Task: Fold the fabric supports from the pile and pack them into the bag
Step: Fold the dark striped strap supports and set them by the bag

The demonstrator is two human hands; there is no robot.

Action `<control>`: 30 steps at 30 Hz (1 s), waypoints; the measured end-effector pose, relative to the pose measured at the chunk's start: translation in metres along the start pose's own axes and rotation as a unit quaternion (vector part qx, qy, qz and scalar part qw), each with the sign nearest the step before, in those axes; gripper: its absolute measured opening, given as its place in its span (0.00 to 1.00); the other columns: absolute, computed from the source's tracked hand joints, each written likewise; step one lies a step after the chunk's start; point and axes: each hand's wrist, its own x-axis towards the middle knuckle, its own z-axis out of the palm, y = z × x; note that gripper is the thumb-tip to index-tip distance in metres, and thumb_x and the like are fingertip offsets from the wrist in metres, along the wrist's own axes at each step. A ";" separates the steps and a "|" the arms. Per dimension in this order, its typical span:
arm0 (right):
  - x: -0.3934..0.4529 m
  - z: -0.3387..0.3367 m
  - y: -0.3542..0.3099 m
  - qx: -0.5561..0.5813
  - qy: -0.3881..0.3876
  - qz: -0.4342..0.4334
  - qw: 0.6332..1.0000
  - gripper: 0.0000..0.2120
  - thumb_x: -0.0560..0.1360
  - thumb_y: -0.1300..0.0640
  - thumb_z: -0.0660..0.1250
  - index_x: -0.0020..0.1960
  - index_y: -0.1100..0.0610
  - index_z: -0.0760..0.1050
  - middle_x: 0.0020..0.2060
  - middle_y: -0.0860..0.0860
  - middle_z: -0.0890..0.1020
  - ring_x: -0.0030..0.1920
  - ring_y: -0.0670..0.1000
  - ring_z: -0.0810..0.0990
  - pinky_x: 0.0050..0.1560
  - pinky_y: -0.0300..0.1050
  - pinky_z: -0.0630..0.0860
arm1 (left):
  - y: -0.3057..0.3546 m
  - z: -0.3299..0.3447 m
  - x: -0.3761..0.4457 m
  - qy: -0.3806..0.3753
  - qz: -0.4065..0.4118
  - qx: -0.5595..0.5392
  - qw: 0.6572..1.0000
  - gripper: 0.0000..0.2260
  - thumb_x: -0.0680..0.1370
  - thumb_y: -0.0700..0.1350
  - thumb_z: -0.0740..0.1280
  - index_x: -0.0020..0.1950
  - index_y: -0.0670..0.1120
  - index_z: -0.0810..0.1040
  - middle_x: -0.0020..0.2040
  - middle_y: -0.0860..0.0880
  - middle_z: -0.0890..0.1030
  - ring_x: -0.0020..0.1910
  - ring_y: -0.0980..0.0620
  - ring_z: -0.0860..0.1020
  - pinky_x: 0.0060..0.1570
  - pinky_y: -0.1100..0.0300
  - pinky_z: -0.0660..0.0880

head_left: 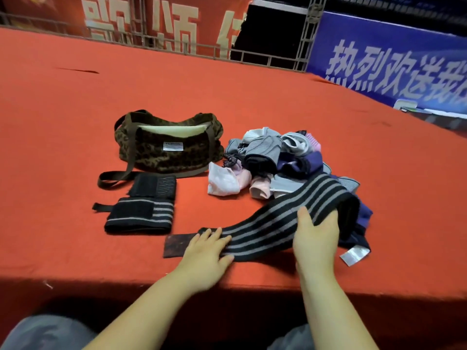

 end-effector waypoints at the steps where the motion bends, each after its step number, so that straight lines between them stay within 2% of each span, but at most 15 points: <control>1: -0.002 0.001 0.003 -0.068 -0.024 -0.045 0.996 0.20 0.77 0.66 0.61 0.68 0.61 0.68 0.65 0.56 0.75 0.64 0.55 0.73 0.64 0.38 0.64 | 0.005 -0.006 0.002 0.033 -0.010 -0.116 0.993 0.20 0.82 0.51 0.57 0.73 0.50 0.64 0.76 0.47 0.62 0.74 0.53 0.60 0.71 0.62 0.52; 2: -0.007 0.004 0.003 -0.146 -0.060 -0.093 0.983 0.22 0.76 0.67 0.60 0.70 0.61 0.67 0.67 0.57 0.72 0.66 0.56 0.72 0.63 0.37 0.63 | 0.015 -0.019 0.002 0.072 -0.027 -0.270 0.960 0.16 0.81 0.47 0.60 0.69 0.51 0.69 0.72 0.48 0.68 0.70 0.55 0.66 0.68 0.65 0.58; 4: -0.012 0.012 0.012 -0.288 -0.136 -0.157 0.935 0.23 0.75 0.67 0.59 0.69 0.56 0.69 0.70 0.55 0.69 0.64 0.59 0.72 0.59 0.41 0.66 | 0.033 -0.040 -0.001 0.071 -0.039 -0.542 0.836 0.16 0.77 0.46 0.66 0.64 0.54 0.70 0.67 0.50 0.74 0.63 0.56 0.72 0.62 0.64 0.65; 5: -0.016 0.017 0.017 -0.326 -0.173 -0.184 0.911 0.24 0.73 0.67 0.59 0.67 0.53 0.71 0.69 0.54 0.69 0.63 0.59 0.73 0.58 0.41 0.67 | 0.035 -0.041 0.001 0.051 -0.027 -0.630 0.775 0.22 0.73 0.48 0.71 0.64 0.56 0.68 0.65 0.51 0.75 0.61 0.55 0.74 0.59 0.62 0.68; 7: -0.022 0.025 0.028 -0.359 -0.227 -0.239 0.874 0.29 0.65 0.69 0.63 0.63 0.50 0.76 0.69 0.55 0.70 0.61 0.58 0.75 0.58 0.44 0.71 | 0.039 -0.045 0.000 0.018 -0.006 -0.708 0.706 0.35 0.65 0.46 0.75 0.68 0.57 0.64 0.63 0.53 0.77 0.58 0.55 0.78 0.53 0.59 0.73; 9: -0.027 0.029 0.040 -0.392 -0.215 -0.282 0.848 0.33 0.58 0.72 0.68 0.59 0.48 0.80 0.65 0.57 0.75 0.54 0.62 0.79 0.50 0.53 0.76 | 0.036 -0.044 -0.001 0.006 0.000 -0.720 0.694 0.40 0.62 0.40 0.75 0.70 0.56 0.63 0.63 0.52 0.78 0.56 0.54 0.79 0.52 0.58 0.77; 10: -0.029 0.029 0.045 -0.401 -0.208 -0.299 0.840 0.31 0.58 0.71 0.67 0.57 0.47 0.81 0.62 0.57 0.77 0.50 0.61 0.80 0.46 0.53 0.77 | 0.034 -0.042 -0.003 0.009 -0.007 -0.719 0.695 0.37 0.63 0.36 0.74 0.68 0.54 0.65 0.60 0.51 0.80 0.55 0.53 0.80 0.51 0.58 0.78; 13: -0.034 0.030 0.049 -0.380 -0.195 -0.314 0.848 0.27 0.61 0.65 0.58 0.54 0.47 0.82 0.59 0.54 0.80 0.48 0.55 0.76 0.44 0.52 0.76 | 0.028 -0.036 -0.007 0.059 -0.072 -0.711 0.697 0.18 0.70 0.32 0.71 0.59 0.43 0.75 0.50 0.47 0.84 0.52 0.47 0.82 0.53 0.53 0.79; 15: -0.032 0.029 0.053 -0.362 -0.178 -0.318 0.858 0.29 0.58 0.68 0.60 0.54 0.49 0.82 0.59 0.54 0.80 0.49 0.52 0.70 0.47 0.51 0.74 | 0.023 -0.033 -0.002 0.109 -0.151 -0.743 0.643 0.07 0.76 0.35 0.66 0.53 0.38 0.79 0.46 0.44 0.85 0.48 0.46 0.83 0.52 0.49 0.78; 17: -0.030 0.026 0.058 -0.349 -0.177 -0.308 0.867 0.31 0.57 0.70 0.60 0.55 0.50 0.82 0.61 0.54 0.79 0.51 0.51 0.68 0.51 0.50 0.70 | 0.017 -0.038 0.002 0.140 -0.205 -0.781 0.574 0.06 0.78 0.39 0.63 0.50 0.40 0.79 0.44 0.44 0.84 0.44 0.48 0.83 0.45 0.48 0.78; 18: -0.027 0.024 0.060 -0.347 -0.172 -0.295 0.873 0.32 0.57 0.70 0.59 0.56 0.50 0.82 0.61 0.54 0.78 0.53 0.51 0.68 0.53 0.50 0.68 | 0.013 -0.041 0.003 0.151 -0.218 -0.783 0.563 0.05 0.79 0.39 0.63 0.50 0.41 0.78 0.43 0.45 0.84 0.43 0.48 0.82 0.41 0.49 0.78; 20: -0.020 0.020 0.063 -0.352 -0.155 -0.257 0.886 0.32 0.59 0.69 0.56 0.57 0.50 0.81 0.64 0.54 0.76 0.57 0.51 0.66 0.56 0.49 0.64 | 0.001 -0.048 0.001 0.155 -0.229 -0.747 0.605 0.05 0.79 0.39 0.63 0.47 0.45 0.78 0.40 0.49 0.84 0.40 0.51 0.82 0.35 0.56 0.78; 23: -0.011 0.014 0.067 -0.376 -0.159 -0.219 0.886 0.32 0.61 0.67 0.53 0.59 0.50 0.80 0.67 0.52 0.74 0.62 0.55 0.68 0.60 0.47 0.60 | -0.022 -0.052 -0.004 0.122 -0.236 -0.639 0.722 0.05 0.77 0.40 0.66 0.43 0.46 0.79 0.36 0.51 0.83 0.30 0.58 0.80 0.27 0.67 0.74; 25: -0.010 0.014 0.072 -0.389 -0.172 -0.218 0.878 0.33 0.61 0.66 0.52 0.59 0.49 0.80 0.67 0.51 0.73 0.62 0.56 0.68 0.61 0.45 0.58 | -0.034 -0.052 -0.009 0.095 -0.244 -0.553 0.791 0.05 0.76 0.40 0.68 0.41 0.46 0.79 0.35 0.49 0.81 0.26 0.59 0.78 0.24 0.69 0.72; 30: -0.017 0.015 0.090 -0.387 -0.171 -0.230 0.876 0.30 0.60 0.68 0.55 0.56 0.50 0.82 0.63 0.54 0.77 0.60 0.54 0.69 0.60 0.48 0.61 | -0.051 -0.046 -0.016 0.110 -0.257 -0.375 0.884 0.08 0.74 0.43 0.71 0.35 0.45 0.79 0.22 0.52 0.75 0.21 0.58 0.74 0.26 0.65 0.68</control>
